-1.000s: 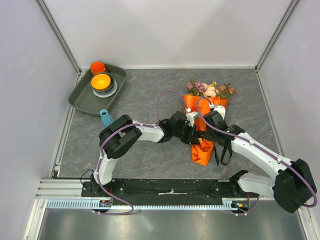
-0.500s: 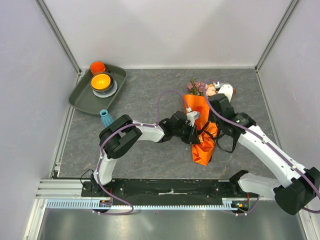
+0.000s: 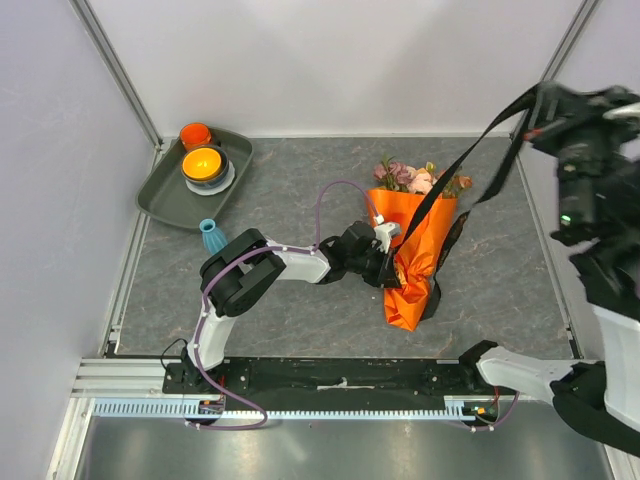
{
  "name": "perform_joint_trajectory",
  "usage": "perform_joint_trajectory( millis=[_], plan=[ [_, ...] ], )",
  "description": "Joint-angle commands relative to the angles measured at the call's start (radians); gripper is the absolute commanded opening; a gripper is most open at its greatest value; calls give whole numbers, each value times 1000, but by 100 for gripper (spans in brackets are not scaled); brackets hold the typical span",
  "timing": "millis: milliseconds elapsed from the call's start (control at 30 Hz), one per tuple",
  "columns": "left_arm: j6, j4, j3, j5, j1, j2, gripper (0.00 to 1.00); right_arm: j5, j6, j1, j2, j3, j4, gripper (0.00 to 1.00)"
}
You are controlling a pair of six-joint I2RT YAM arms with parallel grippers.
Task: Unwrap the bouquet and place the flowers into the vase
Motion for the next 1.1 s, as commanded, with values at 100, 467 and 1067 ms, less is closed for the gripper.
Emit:
perform_joint_trajectory(
  millis=[100,467,1067],
  plan=[
    [14,-42,22,18,-1,29,10,52,-69,1,-90,45,237,0],
    [11,-44,22,18,-2,29,10,280,-235,1,-156,-4,310,0],
    [17,-42,13,11,1,15,10,679,-532,2,-457,-542,486,0]
  ],
)
